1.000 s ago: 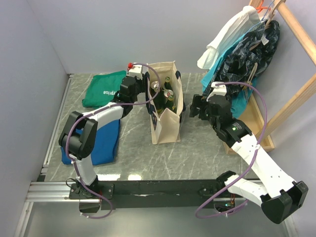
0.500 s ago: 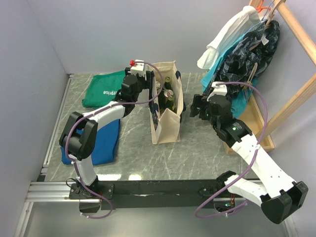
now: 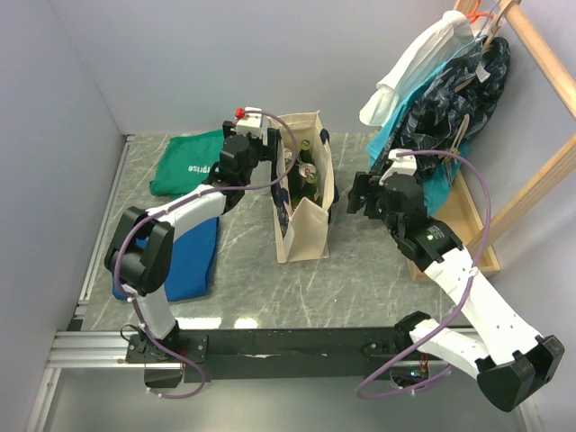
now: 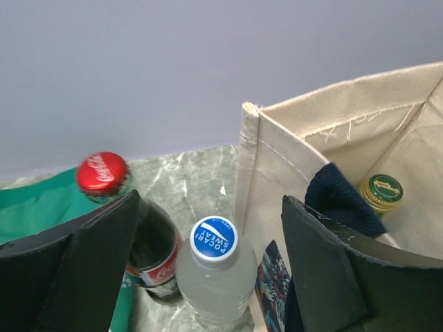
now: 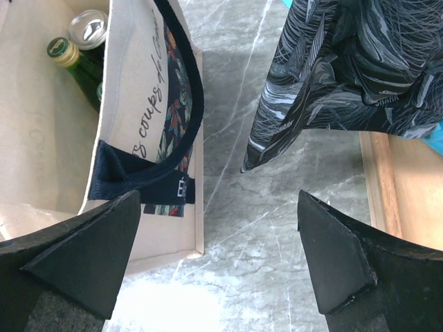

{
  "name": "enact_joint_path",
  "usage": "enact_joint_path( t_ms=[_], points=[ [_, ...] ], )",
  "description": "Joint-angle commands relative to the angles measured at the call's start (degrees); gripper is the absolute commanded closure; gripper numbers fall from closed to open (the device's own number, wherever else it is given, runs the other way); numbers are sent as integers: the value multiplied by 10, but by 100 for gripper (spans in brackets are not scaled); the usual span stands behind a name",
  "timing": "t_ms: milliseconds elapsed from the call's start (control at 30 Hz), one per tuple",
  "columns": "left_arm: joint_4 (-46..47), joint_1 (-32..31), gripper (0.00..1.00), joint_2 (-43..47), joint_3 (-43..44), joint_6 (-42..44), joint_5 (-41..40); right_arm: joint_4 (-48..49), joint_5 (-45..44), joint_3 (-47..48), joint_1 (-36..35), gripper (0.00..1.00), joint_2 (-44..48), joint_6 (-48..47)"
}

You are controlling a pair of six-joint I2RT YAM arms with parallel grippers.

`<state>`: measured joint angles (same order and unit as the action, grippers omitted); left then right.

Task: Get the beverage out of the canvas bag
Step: Place the drink at the center of the board.

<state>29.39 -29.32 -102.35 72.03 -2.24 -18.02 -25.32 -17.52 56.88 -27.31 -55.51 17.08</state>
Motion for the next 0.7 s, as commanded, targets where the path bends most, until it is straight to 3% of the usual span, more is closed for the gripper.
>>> enact_joint_path(
  t_ms=[0, 133, 367, 500, 667],
  points=[
    [-1, -6, 8, 71, 13, 5, -14, 11, 5, -2, 4, 0, 18, 3],
    [-27, -6, 2, 107, 9, -4, -14, 12, 13, -1, 6, 0, 22, 8],
    [-78, -6, 1, 166, 15, -31, 4, 18, 53, -4, 5, 0, 23, 12],
    [-133, -6, 0, 188, 41, -56, 71, 26, 80, -1, 5, 0, 22, 16],
    [-209, -9, 1, 182, 101, -80, 212, 56, 108, -2, 5, 0, 20, 23]
  ],
)
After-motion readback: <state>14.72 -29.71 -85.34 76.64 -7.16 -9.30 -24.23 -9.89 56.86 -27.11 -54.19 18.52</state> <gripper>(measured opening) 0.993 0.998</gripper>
